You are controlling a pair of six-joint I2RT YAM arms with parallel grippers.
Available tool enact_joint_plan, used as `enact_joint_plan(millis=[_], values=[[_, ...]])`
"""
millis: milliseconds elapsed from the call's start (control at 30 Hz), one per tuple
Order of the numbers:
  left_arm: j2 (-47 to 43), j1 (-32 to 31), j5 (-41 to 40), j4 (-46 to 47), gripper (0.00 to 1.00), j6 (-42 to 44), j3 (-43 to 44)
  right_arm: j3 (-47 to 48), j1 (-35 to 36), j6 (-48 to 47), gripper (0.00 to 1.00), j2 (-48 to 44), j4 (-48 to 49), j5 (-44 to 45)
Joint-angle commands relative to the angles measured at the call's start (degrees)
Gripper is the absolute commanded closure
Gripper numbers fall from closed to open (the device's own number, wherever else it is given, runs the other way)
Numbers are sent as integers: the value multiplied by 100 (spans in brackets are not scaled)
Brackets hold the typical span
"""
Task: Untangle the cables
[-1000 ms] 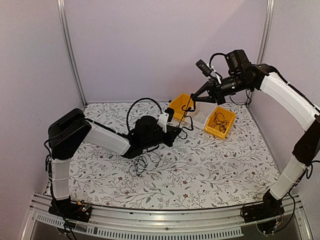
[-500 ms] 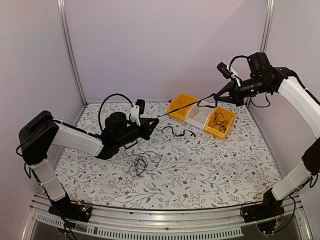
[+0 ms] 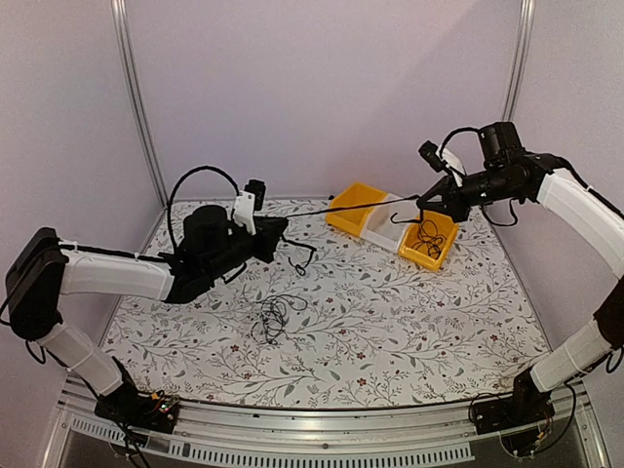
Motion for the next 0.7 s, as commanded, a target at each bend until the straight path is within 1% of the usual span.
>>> enact_joint_plan(millis=[0, 67, 167, 233, 500, 667], values=[[-172, 438, -837, -652, 83, 48, 7, 326, -503, 311, 100, -300, 303, 856], [-77, 434, -368, -655, 70, -39, 91, 526, -636, 436, 100, -300, 449, 910], [47, 406, 22, -724, 62, -212, 152, 745, -711, 549, 100, -279, 627, 1080], [80, 368, 150, -729, 60, -274, 108, 863, -740, 585, 100, -274, 727, 1144], [-36, 323, 225, -714, 60, -452, -269, 1215, -789, 715, 100, -251, 1167, 1629], [-108, 325, 284, -749, 60, -555, -389, 1624, -926, 861, 100, -149, 1350, 1668]])
